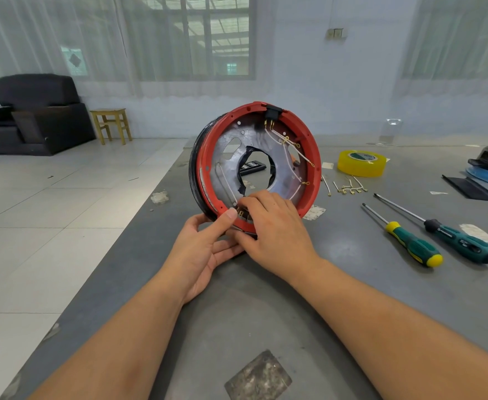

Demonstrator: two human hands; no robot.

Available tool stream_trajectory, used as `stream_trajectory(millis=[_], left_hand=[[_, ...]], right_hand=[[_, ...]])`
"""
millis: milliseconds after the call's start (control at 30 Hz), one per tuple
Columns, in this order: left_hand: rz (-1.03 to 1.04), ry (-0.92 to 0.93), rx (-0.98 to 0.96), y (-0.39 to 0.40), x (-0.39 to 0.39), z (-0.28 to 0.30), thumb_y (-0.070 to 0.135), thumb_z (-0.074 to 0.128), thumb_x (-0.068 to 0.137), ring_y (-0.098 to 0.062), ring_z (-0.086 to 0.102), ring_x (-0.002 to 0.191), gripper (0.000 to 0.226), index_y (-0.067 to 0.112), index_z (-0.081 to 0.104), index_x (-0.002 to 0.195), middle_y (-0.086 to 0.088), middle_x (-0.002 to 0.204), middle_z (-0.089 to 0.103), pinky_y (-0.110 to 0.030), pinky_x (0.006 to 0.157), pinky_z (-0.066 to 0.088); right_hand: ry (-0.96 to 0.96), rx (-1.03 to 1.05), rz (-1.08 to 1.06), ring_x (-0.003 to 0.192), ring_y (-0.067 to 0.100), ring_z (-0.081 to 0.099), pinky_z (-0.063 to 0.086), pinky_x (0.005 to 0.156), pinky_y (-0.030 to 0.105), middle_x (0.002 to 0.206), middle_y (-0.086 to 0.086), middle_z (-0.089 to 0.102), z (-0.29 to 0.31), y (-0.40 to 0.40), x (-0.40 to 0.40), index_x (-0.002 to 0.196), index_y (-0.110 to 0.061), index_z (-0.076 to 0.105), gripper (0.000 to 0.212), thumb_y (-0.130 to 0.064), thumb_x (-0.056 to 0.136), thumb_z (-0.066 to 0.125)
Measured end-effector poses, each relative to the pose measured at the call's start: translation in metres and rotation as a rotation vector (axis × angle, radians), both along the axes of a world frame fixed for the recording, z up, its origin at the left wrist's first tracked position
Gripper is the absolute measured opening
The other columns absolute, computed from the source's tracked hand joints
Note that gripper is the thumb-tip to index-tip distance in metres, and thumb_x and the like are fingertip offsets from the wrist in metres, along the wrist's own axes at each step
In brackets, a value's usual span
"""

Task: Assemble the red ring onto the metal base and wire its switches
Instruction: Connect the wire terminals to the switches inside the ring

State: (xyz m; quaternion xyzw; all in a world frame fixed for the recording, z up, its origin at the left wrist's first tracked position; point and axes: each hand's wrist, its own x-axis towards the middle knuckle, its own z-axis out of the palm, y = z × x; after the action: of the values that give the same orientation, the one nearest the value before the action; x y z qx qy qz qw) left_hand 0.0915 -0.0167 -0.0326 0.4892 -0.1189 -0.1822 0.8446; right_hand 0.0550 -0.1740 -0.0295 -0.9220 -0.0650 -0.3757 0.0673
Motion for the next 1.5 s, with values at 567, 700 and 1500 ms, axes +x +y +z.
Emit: stream_trajectory(millis=[567, 700, 1500], left_hand=[[-0.004, -0.006, 0.018, 0.001, 0.000, -0.002, 0.024, 0.088, 0.075, -0.031, 0.080, 0.091, 0.071, 0.012, 0.047, 0.131, -0.020, 0.110, 0.079, -0.040, 0.075, 0.064], [0.002, -0.002, 0.032, 0.001, -0.001, -0.001, 0.025, 0.088, 0.074, -0.032, 0.080, 0.091, 0.071, 0.011, 0.048, 0.131, -0.020, 0.109, 0.079, -0.041, 0.075, 0.065], [0.249, 0.027, 0.244, -0.008, -0.001, 0.001, 0.048, 0.070, 0.096, -0.037, 0.079, 0.089, 0.059, 0.003, 0.056, 0.132, -0.016, 0.110, 0.079, -0.030, 0.063, 0.061]], right_hand=[[-0.079, -0.117, -0.087, 0.109, 0.023, 0.059, 0.044, 0.091, 0.038, 0.127, 0.001, 0.059, 0.003, 0.001, 0.000, 0.133, -0.018, 0.059, 0.068, -0.061, 0.081, 0.064], [-0.091, -0.121, -0.069, 0.107, 0.023, 0.059, 0.044, 0.090, 0.038, 0.125, 0.000, 0.058, 0.003, -0.002, 0.000, 0.131, -0.021, 0.059, 0.064, -0.060, 0.081, 0.063], [-0.177, -0.270, -0.015, 0.103, 0.018, 0.060, 0.030, 0.106, 0.040, 0.107, -0.007, 0.063, -0.003, -0.057, -0.009, 0.106, -0.024, 0.067, 0.068, -0.085, 0.087, 0.042]])
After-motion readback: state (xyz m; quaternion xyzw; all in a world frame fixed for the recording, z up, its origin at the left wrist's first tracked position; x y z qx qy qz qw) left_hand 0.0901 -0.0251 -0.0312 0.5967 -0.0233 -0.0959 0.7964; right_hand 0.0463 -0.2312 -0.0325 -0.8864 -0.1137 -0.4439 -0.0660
